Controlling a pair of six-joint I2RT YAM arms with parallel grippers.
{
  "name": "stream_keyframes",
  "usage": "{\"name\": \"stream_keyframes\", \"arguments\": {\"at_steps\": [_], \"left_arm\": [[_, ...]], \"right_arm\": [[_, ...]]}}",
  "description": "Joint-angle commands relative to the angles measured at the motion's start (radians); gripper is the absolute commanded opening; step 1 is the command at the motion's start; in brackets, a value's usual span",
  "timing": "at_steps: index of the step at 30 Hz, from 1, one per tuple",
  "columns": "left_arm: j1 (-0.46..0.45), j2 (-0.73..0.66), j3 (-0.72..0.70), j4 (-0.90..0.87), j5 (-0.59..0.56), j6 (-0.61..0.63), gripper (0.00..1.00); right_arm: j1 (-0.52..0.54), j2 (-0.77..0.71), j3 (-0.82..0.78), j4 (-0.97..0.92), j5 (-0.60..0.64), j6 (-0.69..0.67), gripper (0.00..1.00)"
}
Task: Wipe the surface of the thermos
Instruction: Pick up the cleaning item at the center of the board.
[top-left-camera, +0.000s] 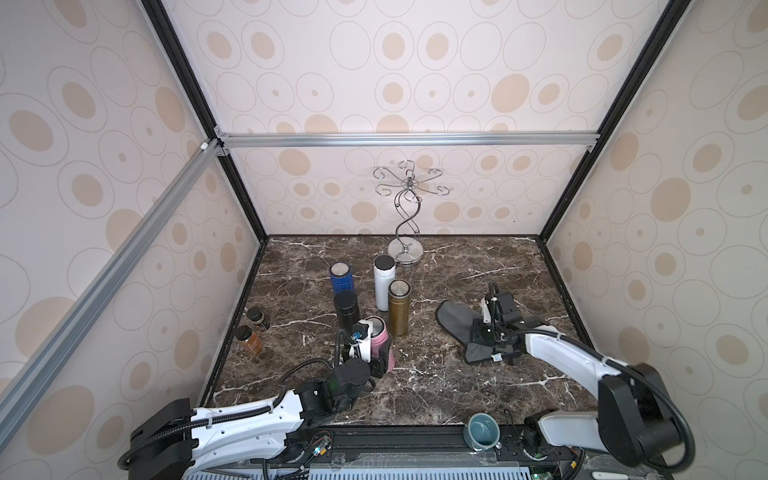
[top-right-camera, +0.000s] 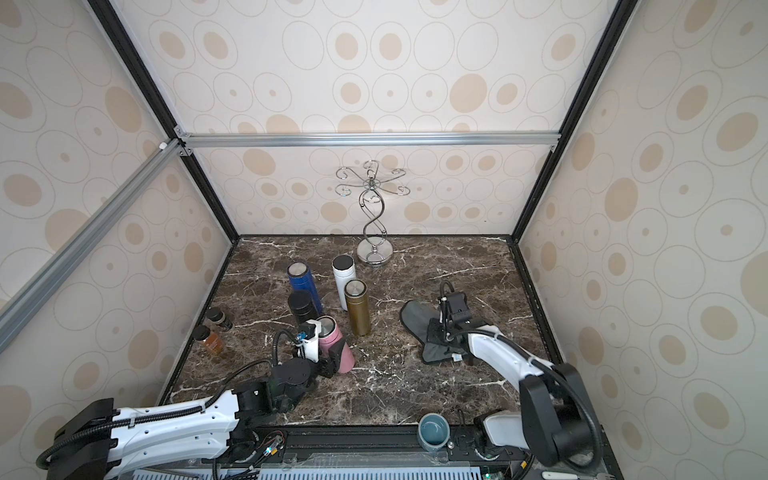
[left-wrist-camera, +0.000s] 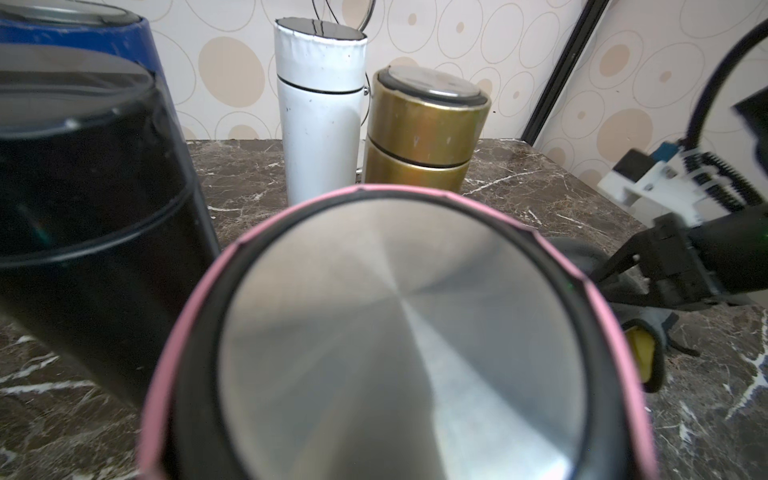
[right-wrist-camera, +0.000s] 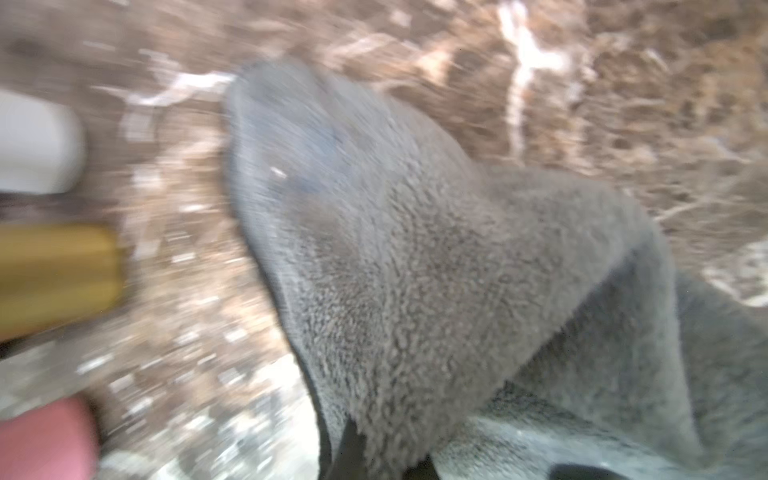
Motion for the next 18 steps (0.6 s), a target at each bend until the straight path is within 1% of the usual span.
{"name": "stream_keyframes", "arguments": {"at_steps": [1, 4, 7, 10, 14, 18], "left_arm": [[0.006, -0.017, 0.008, 0.035, -0.018, -0.007, 0.00], [0.008, -0.015, 0.006, 0.035, -0.016, -0.009, 0.00], [0.009, -0.013, 0.006, 0.037, -0.013, -0.013, 0.00], [0.009, -0.012, 0.002, 0.041, -0.010, -0.019, 0.00], [0.009, -0.010, -0.002, 0.043, -0.011, -0.027, 0.00], [0.010, -0.010, -0.009, 0.044, -0.010, -0.037, 0.00]], "right_arm": [[0.012, -0.122, -0.020, 0.078, -0.245, 0.028, 0.00], [0.019, -0.191, -0.025, 0.126, -0.391, 0.080, 0.00], [0.020, -0.223, -0.024, 0.150, -0.456, 0.138, 0.00], [0.034, -0.229, -0.048, 0.227, -0.526, 0.214, 0.00], [0.096, -0.213, -0.102, 0.393, -0.574, 0.301, 0.00], [0.151, -0.175, -0.163, 0.655, -0.599, 0.432, 0.00]]}}
